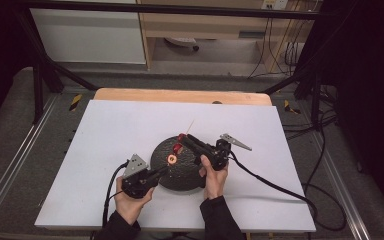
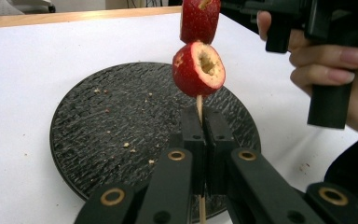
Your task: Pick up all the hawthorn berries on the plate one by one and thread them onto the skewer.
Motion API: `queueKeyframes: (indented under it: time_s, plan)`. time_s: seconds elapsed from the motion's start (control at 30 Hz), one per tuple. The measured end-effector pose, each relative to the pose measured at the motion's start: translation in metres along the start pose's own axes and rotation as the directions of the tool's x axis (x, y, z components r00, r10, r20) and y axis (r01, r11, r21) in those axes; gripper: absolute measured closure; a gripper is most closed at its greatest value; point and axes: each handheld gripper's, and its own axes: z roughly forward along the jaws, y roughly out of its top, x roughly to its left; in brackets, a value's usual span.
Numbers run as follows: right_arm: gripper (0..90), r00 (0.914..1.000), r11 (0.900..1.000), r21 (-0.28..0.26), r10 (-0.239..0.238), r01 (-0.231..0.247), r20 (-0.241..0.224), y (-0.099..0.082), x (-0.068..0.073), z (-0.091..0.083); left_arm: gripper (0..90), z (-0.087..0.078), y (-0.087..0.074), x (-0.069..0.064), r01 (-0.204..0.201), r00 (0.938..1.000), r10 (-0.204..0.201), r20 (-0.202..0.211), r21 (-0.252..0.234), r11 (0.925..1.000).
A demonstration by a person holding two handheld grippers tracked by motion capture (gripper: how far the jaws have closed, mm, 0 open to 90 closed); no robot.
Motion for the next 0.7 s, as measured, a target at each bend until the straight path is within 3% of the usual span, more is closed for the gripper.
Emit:
queueKeyframes:
  time_s: [0.23,0.4,0.5,0.53,0.57,0.6,0.63,0.67,0.7]
  plan:
    - [50.1,0.9962,0.9961,0.037,-0.081,0.08,0.033,0.012,0.003,-0.01,88.1,-0.004,-0.002,0.003,-0.018,0.9998,0.018,0.002,0.007,0.9998]
    - [32.6,0.9809,0.975,0.155,-0.174,0.16,0.086,0.022,-0.002,-0.021,88.1,-0.005,-0.003,0.007,-0.022,0.9998,0.022,0.0,0.024,0.9995]
    - [24.3,0.9744,0.9591,0.221,-0.202,0.177,0.098,0.024,-0.005,-0.025,88.1,-0.006,-0.003,0.009,-0.022,0.9998,0.022,0.0,0.033,0.9992]
    - [24.3,0.9744,0.9591,0.221,-0.202,0.177,0.098,0.024,-0.005,-0.025,88.1,-0.007,-0.003,0.01,-0.023,0.9997,0.023,0.0,0.036,0.9991]
    - [17.4,0.9638,0.9396,0.271,-0.245,0.209,0.105,0.024,-0.007,-0.027,88.1,-0.007,-0.003,0.01,-0.025,0.9997,0.025,-0.002,0.038,0.999]
    - [15.0,0.9603,0.9331,0.285,-0.258,0.219,0.106,0.024,-0.008,-0.028,88.0,-0.008,-0.003,0.011,-0.026,0.9997,0.026,-0.001,0.04,0.9989]
    - [15.0,0.9603,0.9331,0.285,-0.258,0.219,0.106,0.024,-0.008,-0.028,88.0,-0.008,-0.003,0.011,-0.026,0.9997,0.026,-0.001,0.043,0.9987]
    - [11.3,0.9483,0.9092,0.337,-0.297,0.245,0.113,0.024,-0.01,-0.031,88.1,-0.009,-0.003,0.013,-0.028,0.9996,0.028,-0.001,0.048,0.9984]
    - [9.5,0.9422,0.8989,0.356,-0.314,0.256,0.116,0.024,-0.012,-0.032,88.0,-0.009,-0.003,0.013,-0.029,0.9996,0.03,-0.002,0.052,0.9982]
